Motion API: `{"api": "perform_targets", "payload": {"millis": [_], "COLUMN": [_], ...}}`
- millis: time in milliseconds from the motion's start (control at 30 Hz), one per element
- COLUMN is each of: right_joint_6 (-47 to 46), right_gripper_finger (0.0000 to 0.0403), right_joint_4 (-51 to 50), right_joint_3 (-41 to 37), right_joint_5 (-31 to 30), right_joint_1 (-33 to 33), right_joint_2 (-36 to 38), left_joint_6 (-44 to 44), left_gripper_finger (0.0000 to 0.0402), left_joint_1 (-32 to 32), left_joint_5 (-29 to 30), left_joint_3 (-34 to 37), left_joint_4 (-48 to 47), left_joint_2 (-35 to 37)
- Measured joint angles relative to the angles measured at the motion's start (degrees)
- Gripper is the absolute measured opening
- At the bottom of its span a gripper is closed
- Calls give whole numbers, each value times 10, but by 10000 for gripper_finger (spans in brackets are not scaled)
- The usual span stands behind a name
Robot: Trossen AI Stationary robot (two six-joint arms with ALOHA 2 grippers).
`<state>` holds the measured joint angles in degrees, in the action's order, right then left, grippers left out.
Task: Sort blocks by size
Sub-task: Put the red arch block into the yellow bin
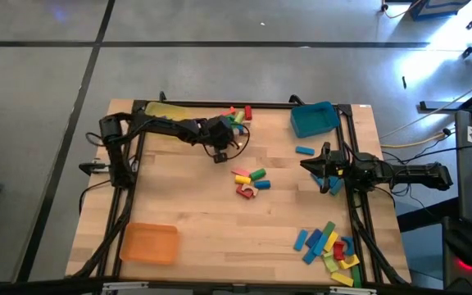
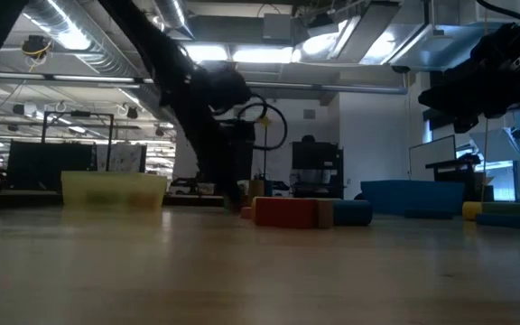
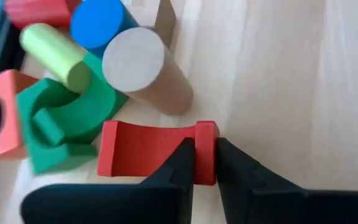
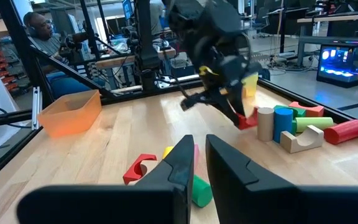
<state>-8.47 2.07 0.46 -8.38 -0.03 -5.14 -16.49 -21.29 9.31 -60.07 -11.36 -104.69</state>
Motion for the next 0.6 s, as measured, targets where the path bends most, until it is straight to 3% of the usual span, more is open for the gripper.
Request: {"api": "perform_targets", "payload": {"millis": [400,600], "right_joint_6": [0,0], "right_gripper_finger": [46,46], "right_joint_4": [0,0], "right_joint_3": [0,0], "right_joint_5": [0,0], "right_joint_1": [0,0], "right_joint_2": [0,0], "left_joint_6": [70,88], "left_gripper_finger": [34,33], "left_joint_1": [41,36], "left_joint_5": [35,70], "left_joint_3": [0,36], "left_joint_4": [-142,-156], "left_joint_2": [159,250]}}
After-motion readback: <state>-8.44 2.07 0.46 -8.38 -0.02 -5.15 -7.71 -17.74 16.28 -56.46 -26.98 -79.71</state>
